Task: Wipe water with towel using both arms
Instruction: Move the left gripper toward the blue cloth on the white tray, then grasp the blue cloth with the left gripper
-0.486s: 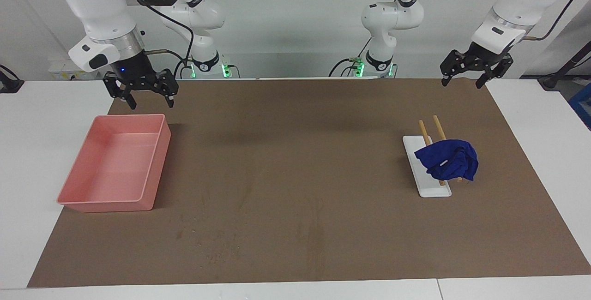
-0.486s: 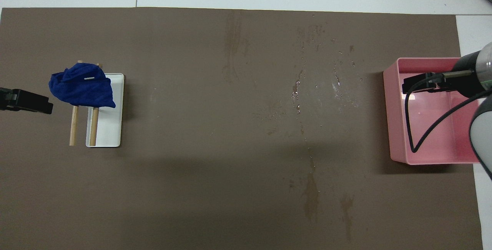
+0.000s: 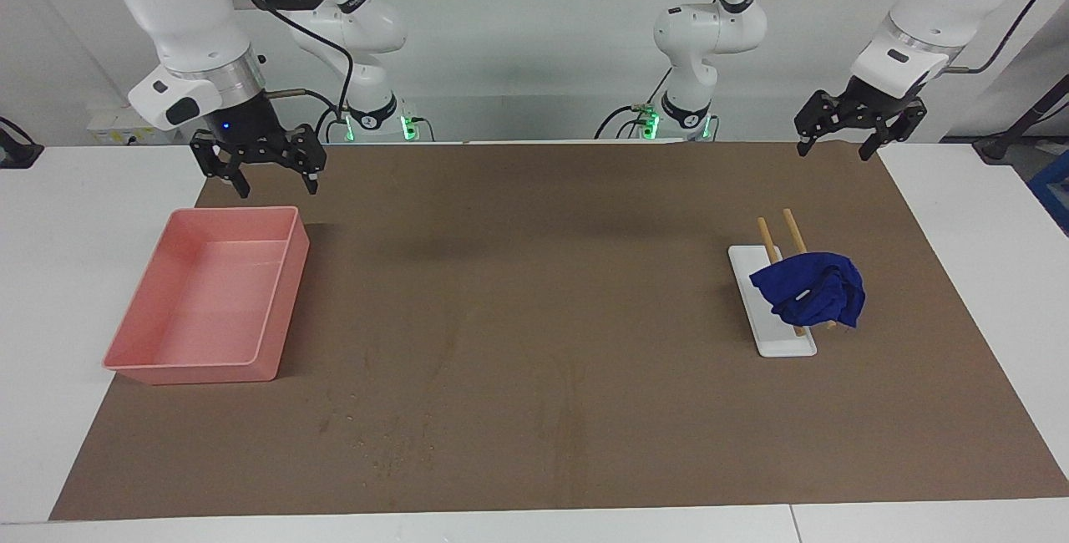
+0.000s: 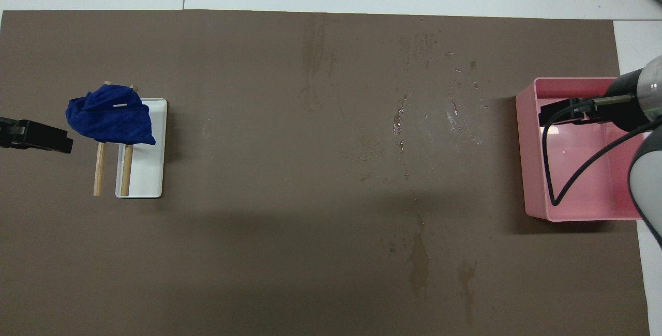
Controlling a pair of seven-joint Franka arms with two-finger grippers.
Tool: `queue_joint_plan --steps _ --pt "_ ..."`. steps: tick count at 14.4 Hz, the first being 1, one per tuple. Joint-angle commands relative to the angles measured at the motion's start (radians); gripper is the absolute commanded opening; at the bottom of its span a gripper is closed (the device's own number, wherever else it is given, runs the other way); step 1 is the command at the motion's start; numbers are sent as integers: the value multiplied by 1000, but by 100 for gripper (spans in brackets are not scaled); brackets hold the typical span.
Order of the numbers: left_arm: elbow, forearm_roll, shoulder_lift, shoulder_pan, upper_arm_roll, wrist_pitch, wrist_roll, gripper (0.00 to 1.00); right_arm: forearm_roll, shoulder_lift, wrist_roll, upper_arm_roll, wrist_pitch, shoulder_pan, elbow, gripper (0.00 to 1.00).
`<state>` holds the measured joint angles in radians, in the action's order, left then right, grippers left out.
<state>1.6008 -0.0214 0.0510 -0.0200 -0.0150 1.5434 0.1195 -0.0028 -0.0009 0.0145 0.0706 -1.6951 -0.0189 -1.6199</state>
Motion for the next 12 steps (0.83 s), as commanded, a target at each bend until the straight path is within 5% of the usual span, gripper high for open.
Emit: queue_joint_plan --steps 1,3,9,12 --pt "161 37 67 -1 7 210 14 100 26 -11 2 6 14 -7 -3 100" --pt "211 61 52 18 9 340 8 100 26 -11 1 6 18 -7 -3 100" --pt "225 123 -158 28 7 583 -23 100 46 -13 2 6 22 -7 -3 100" --pt "338 124 -158 28 9 726 -29 100 57 -11 2 6 23 -9 -3 100"
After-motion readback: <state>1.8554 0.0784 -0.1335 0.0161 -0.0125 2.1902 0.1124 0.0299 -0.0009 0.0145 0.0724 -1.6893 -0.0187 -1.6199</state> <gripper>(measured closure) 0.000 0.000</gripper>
